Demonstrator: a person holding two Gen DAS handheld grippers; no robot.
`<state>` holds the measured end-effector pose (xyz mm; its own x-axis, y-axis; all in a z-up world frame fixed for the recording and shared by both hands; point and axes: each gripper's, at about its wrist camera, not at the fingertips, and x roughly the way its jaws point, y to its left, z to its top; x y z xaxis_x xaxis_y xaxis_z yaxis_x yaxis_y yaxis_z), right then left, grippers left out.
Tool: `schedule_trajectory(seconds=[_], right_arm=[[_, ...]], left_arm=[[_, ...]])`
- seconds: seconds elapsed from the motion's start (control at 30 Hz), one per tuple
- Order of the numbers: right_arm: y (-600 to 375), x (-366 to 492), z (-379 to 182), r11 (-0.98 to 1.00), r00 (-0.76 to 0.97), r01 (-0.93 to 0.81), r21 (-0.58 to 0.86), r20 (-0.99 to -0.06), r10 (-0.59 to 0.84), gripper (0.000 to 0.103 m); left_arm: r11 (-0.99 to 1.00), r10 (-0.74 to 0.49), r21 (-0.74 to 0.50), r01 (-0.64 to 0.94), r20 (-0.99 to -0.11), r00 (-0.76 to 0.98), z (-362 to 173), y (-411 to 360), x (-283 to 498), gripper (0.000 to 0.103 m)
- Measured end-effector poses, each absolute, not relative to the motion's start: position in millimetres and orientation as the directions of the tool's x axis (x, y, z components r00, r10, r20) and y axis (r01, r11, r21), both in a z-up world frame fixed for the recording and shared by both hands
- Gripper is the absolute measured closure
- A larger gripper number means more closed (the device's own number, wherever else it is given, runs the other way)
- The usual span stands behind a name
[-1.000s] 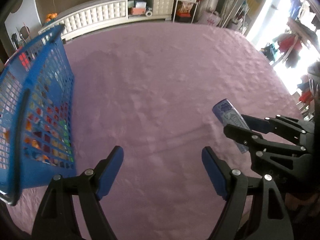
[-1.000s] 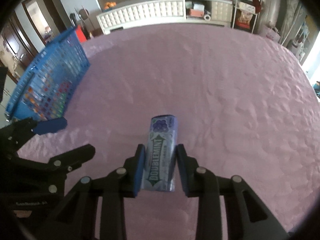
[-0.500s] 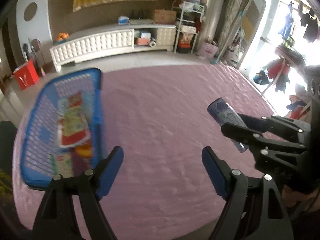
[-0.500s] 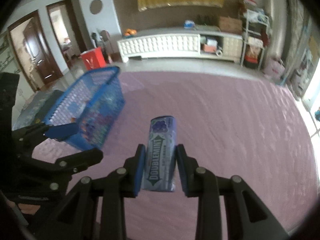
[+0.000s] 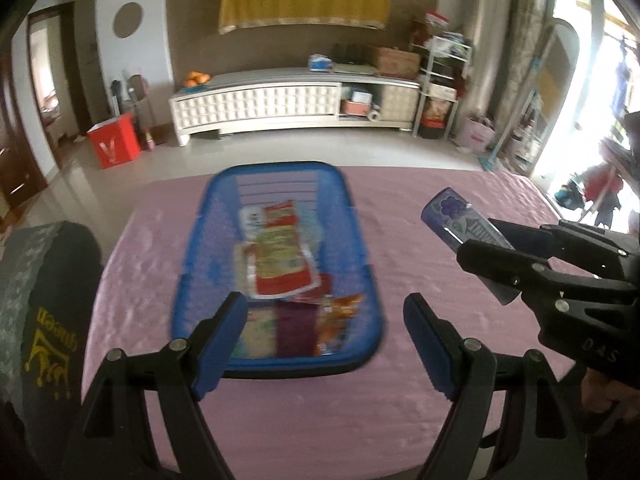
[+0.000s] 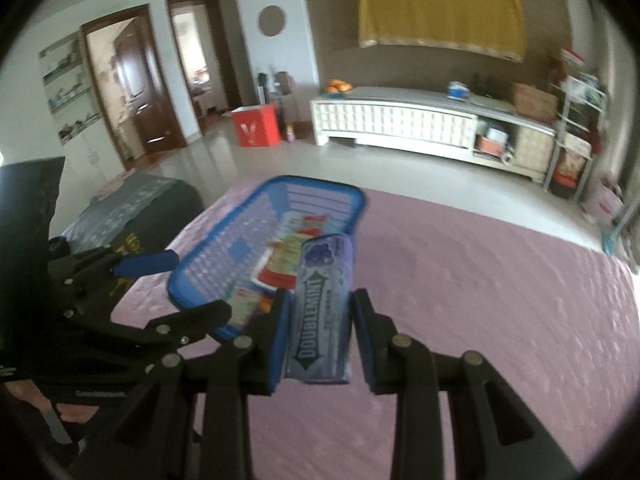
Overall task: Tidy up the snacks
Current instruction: 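Lift the gum pack and carry it over the basket with the right tool, then lower the gum pack into the basket and open the right tool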
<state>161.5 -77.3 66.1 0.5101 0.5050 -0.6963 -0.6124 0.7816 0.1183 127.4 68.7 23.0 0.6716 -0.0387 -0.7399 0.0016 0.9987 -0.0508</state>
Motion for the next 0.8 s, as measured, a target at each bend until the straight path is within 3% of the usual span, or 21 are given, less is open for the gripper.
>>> schedule_trajectory(seconds=[0.2,0.33,0.8], right_arm=[[-31.6,167.9,58.8,0.727,0.460,-0.679,0.107,-0.710,0.534,0.068],[-4.2,176.6,43.4,0.695,0.408,-0.709,0.117,-0.736,0.540,0.079],[48.7,202.2,7.8,0.648,0.305,-0.743,0.168,-0.777,0.551,0.079]], left_arm=[[0.995,0.004,-0.061,-0.074,-0.742,0.670,17.4,114.1,120.5,0.024],[0.989,0.035,-0.069,-0.132,-0.756,0.653,4.8,143.0,122.4,0.024],[0.968,0.040,-0.122,-0.220,-0.788,0.614,-30.3,197.8,138.0,0.024]])
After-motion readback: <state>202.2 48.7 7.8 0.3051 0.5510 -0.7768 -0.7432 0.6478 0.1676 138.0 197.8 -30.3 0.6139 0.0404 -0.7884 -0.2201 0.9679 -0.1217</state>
